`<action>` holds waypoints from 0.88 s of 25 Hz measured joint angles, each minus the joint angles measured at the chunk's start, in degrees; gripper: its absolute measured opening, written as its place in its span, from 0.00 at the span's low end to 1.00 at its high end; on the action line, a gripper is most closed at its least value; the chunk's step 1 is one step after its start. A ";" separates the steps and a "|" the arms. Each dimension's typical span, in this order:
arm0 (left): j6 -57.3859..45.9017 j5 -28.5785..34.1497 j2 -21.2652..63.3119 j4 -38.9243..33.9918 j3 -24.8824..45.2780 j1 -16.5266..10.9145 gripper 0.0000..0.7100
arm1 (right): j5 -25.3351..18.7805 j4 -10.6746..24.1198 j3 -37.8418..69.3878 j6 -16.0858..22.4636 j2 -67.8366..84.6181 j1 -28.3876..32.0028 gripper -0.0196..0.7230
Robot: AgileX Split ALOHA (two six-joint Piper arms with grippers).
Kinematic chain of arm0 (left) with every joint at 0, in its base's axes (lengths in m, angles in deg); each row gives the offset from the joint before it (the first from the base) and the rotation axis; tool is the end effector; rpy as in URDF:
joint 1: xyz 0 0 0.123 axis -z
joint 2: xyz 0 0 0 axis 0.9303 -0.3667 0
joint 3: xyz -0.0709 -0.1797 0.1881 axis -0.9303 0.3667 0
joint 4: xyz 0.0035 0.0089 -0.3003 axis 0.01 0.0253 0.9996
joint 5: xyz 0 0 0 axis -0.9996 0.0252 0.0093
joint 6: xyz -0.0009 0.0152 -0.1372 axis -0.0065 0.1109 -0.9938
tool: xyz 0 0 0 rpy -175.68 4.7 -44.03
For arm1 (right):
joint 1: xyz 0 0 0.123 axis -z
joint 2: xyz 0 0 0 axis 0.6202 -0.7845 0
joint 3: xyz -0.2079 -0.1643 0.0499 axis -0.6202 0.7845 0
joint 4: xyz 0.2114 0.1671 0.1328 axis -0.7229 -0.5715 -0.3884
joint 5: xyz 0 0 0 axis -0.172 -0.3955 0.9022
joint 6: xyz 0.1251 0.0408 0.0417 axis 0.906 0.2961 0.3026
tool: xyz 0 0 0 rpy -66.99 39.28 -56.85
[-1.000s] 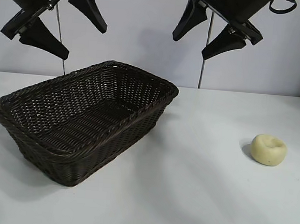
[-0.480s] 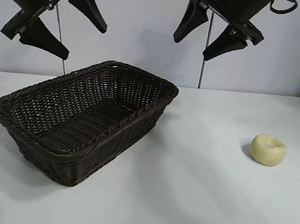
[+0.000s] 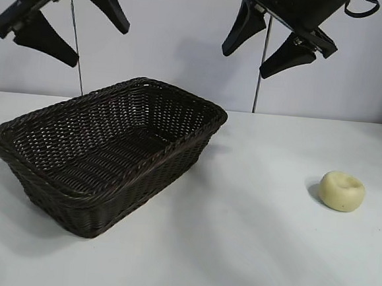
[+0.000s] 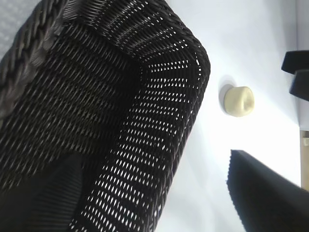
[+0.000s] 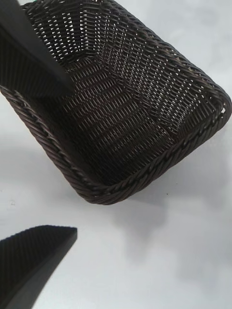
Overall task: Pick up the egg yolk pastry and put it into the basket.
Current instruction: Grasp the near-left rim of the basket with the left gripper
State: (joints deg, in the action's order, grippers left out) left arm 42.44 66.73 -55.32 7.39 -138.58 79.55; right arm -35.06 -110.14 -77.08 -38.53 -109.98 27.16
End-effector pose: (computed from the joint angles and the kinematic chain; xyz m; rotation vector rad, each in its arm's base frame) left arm 0.3815 -0.1301 0.2490 -0.0802 2.7303 -0.7087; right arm 0.4766 0.1549 0.2120 -0.3188 2.5923 0.6775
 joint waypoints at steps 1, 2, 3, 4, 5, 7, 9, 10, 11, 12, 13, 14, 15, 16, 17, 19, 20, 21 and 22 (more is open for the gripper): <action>-1.52 -0.08 1.44 -0.73 2.21 0.00 0.84 | 0.00 0.00 0.00 0.00 0.00 0.00 0.75; -3.15 -0.25 2.66 -1.31 4.56 0.00 0.84 | 0.00 0.00 0.00 0.00 0.00 0.00 0.75; -4.80 -0.62 4.08 -1.86 6.55 0.00 0.84 | 0.00 0.00 0.00 0.00 0.00 0.00 0.75; -6.72 -1.19 5.50 -2.42 8.87 0.00 0.84 | 0.00 0.00 0.00 0.00 0.00 0.00 0.75; -8.52 -1.98 6.61 -2.82 11.15 0.00 0.84 | 0.00 0.00 0.00 0.00 0.00 0.00 0.75; -13.06 -4.15 8.71 -3.74 15.15 0.00 0.84 | 0.00 0.00 0.00 0.00 0.00 0.00 0.75; -16.91 -6.57 9.69 -3.88 18.97 0.00 0.84 | 0.00 0.00 0.00 0.00 0.00 0.00 0.75; -18.84 -7.91 9.78 -3.88 20.34 0.00 0.84 | -0.07 0.00 0.00 0.00 0.00 0.00 0.75; -20.61 -9.25 9.78 -3.88 21.82 0.00 0.84 | -0.23 0.02 0.00 0.00 0.00 0.00 0.75; -21.78 -10.31 9.78 -3.90 23.11 0.00 0.84 | -0.30 0.02 0.00 0.00 0.00 0.00 0.75; -22.93 -11.53 9.73 -3.90 24.00 0.00 0.84 | -0.42 0.02 0.00 0.00 0.00 0.00 0.75; -23.80 -12.68 9.66 -3.90 24.84 0.00 0.84 | -0.42 0.02 0.00 0.00 0.00 0.00 0.75; -24.34 -13.65 9.45 -3.90 25.46 0.00 0.84 | -0.42 0.02 0.00 0.00 0.00 0.00 0.75; -25.17 -14.25 9.03 -3.90 25.90 0.00 0.84 | -0.46 0.02 0.00 0.00 0.00 0.00 0.75; -25.79 -14.96 8.42 -3.90 26.20 0.00 0.84 | -0.46 0.02 0.00 0.00 0.00 0.00 0.75; -26.82 -16.32 6.86 -3.83 26.67 0.00 0.84 | -0.62 0.02 0.00 0.00 0.00 0.00 0.75; -27.21 -17.11 6.16 -3.78 26.66 0.00 0.84 | -0.61 0.02 0.00 0.00 0.00 0.00 0.75; -27.47 -18.33 5.31 -3.72 26.66 0.00 0.84 | -0.61 0.02 0.00 0.00 0.00 0.00 0.75; -27.59 -19.39 4.49 -3.53 26.66 0.00 0.84 | -0.61 0.02 0.00 0.00 0.00 0.00 0.75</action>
State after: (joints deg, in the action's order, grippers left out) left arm 14.85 47.34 -50.83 3.85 -111.92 79.55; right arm -35.67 -110.12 -77.08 -38.53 -109.98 27.16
